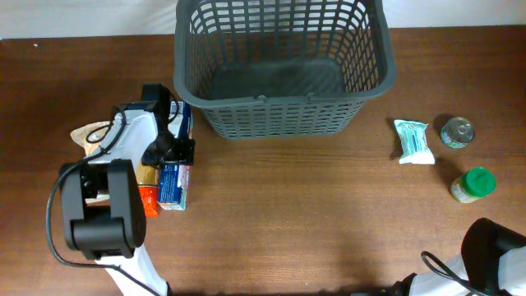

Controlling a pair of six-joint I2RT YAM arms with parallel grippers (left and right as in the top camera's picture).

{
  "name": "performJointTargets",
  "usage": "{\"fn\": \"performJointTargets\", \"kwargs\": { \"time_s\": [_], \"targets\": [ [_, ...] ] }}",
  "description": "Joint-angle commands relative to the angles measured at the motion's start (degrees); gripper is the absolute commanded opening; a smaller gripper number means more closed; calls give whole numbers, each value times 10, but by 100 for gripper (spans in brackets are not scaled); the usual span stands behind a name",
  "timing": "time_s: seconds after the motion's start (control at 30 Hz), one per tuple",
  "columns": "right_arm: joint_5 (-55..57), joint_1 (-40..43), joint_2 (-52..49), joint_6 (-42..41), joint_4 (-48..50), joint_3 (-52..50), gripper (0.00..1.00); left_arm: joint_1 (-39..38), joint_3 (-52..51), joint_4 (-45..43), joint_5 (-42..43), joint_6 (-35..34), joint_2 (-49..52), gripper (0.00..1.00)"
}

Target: Pack container

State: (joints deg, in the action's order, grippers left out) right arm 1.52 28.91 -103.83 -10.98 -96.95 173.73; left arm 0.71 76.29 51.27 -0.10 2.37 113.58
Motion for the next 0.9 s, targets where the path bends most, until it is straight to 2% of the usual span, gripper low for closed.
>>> {"fn": "performJointTargets", "kwargs": {
  "time_s": [0.0, 0.03, 0.07, 0.2, 0.27, 0.43, 0.53, 0.67, 0.77, 0.83, 0.87],
  "targets": [
    [7, 4, 2, -4, -3, 1, 99, 0, -4, -8, -12, 2, 10, 37],
    [7, 4, 2, -4, -3, 1, 99, 0, -4, -9, -12, 2, 9, 7],
    [7, 4, 2, -4, -3, 1, 99, 0, -2, -3, -12, 2, 9, 2],
    [7, 4, 2, -4, -3, 1, 99, 2, 50, 49, -25, 2, 0, 2],
    [7, 4, 2, -4, -3, 1, 99, 5, 115, 92, -49, 2, -12, 2],
    [7, 4, 2, -4, -3, 1, 98, 6, 331, 179, -142, 2, -38, 2],
    [7, 4, 2, -4, -3, 1, 99, 6, 469, 186, -188, 17, -51, 1],
    [7, 4, 2, -4, -3, 1, 99, 1, 629, 171, -158, 142, -58, 2],
    [7, 4, 2, -4, -3, 1, 99, -16, 709, 158, -61, 275, -58, 2],
    [7, 4, 2, -4, -3, 1, 99, -43, 731, 145, 15, 388, -58, 2],
    [7, 4, 2, -4, -3, 1, 99, -55, 731, 137, 31, 422, -58, 2]
  ]
}}
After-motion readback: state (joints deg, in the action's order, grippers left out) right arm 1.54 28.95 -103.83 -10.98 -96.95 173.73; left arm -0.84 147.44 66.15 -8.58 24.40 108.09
